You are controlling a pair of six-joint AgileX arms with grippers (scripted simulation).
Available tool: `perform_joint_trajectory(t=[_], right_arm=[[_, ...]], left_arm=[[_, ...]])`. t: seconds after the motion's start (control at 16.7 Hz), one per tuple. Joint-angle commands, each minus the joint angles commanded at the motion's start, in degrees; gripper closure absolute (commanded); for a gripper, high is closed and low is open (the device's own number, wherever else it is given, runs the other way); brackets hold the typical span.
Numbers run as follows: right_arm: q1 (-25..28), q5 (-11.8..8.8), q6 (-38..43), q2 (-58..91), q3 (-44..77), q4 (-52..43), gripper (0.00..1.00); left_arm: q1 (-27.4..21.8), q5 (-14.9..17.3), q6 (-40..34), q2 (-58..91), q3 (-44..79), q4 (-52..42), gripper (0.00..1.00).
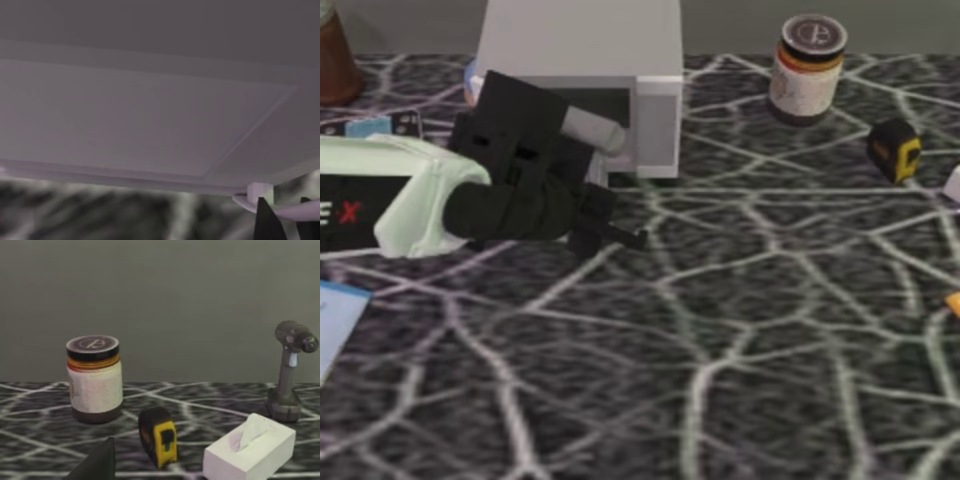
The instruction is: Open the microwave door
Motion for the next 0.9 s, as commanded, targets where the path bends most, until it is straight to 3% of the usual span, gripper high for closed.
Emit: perform_joint_trajectory(t=[0.9], right_arm=[[0.00, 0.00, 0.00, 0.00, 0.00, 0.00, 0.00]], left_arm=[[-0.11, 0.86, 0.33, -0.13, -0.29, -0.10, 1.00]])
